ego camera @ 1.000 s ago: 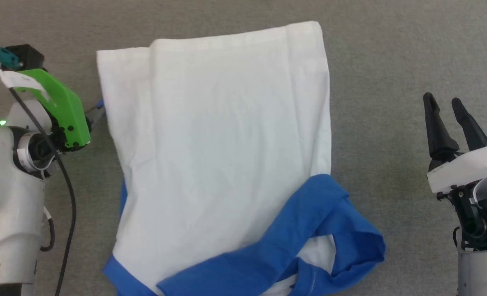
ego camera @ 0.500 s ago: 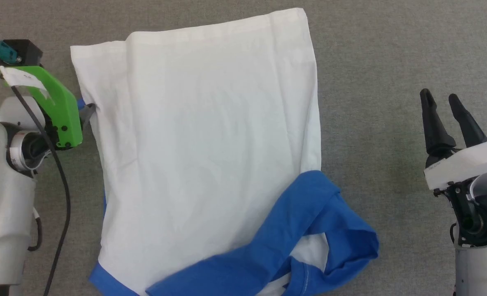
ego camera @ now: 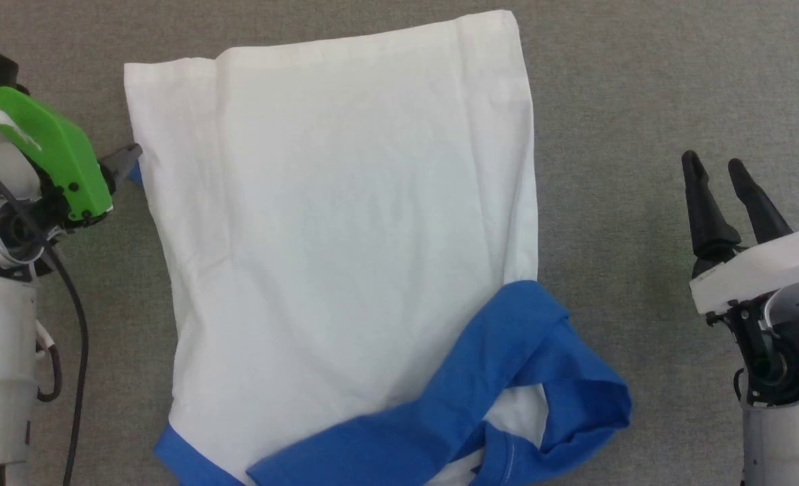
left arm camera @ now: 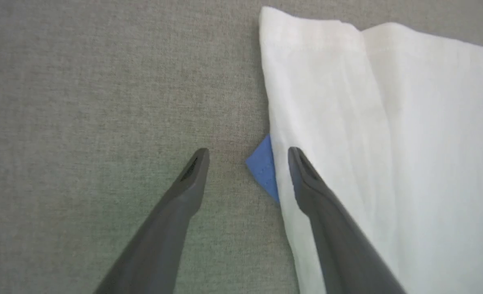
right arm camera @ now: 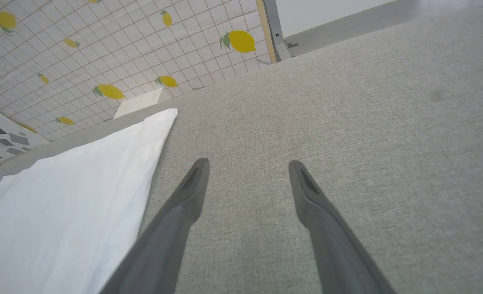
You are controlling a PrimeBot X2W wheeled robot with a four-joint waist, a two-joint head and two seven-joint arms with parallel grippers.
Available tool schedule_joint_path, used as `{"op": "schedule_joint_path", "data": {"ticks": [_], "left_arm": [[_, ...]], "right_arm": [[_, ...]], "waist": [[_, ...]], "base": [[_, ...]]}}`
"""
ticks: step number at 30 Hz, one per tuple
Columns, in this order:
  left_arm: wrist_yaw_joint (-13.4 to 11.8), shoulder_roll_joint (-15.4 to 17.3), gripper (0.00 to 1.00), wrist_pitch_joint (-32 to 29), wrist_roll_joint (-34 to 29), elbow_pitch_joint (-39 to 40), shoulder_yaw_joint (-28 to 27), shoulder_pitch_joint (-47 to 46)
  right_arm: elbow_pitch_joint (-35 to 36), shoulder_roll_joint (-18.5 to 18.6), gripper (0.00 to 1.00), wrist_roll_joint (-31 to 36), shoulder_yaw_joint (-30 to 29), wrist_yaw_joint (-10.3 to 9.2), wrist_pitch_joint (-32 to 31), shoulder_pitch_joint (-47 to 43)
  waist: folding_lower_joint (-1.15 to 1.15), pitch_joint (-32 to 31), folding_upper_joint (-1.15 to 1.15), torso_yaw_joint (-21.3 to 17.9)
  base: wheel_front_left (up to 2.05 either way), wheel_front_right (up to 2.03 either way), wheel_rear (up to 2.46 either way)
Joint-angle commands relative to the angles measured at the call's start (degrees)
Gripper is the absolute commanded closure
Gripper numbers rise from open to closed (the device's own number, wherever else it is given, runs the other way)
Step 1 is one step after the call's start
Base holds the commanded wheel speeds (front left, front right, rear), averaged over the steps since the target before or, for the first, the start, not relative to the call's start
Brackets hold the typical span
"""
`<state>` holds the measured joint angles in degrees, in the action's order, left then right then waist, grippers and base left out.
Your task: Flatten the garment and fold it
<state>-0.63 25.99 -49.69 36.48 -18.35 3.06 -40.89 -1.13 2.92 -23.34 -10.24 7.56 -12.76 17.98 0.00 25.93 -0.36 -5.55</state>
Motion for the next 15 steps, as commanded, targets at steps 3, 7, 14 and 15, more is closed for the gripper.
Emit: {"op": "schedule_joint_path", "data": {"ticks": [3, 7, 14, 15], "left_arm": [[-0.7, 0.8, 0.00, -0.3, 0.1, 1.0, -0.3, 0.4], [-0.8, 1.1, 0.00, -0.6, 0.0, 1.0, 0.0, 1.4], [-0.8, 1.0, 0.00, -1.0, -1.0, 0.7, 1.7, 2.3], [-0.8, 1.0, 0.00, -1.1, -1.0, 0.6, 1.8, 2.4]], "right_arm": [[-0.3, 0.0, 0.00, 0.2, 0.1, -0.08, -0.1, 1.0], [-0.3, 0.0, 0.00, 0.2, 0.3, -0.08, -0.3, 1.2], [0.0, 0.0, 0.00, 0.2, 0.2, -0.08, -0.6, 1.1], [0.0, 0.0, 0.00, 0.2, 0.1, -0.08, -0.6, 1.1]], "waist": [[0.00, -0.2, 0.36, 0.4], [0.00, -0.1, 0.36, 0.5], [0.00, 0.3, 0.36, -0.1], [0.00, 0.4, 0.36, -0.2]], "base": [[0.00, 0.00, 0.00], [0.00, 0.00, 0.00], [0.00, 0.00, 0.00], [0.00, 0.00, 0.00]]}}
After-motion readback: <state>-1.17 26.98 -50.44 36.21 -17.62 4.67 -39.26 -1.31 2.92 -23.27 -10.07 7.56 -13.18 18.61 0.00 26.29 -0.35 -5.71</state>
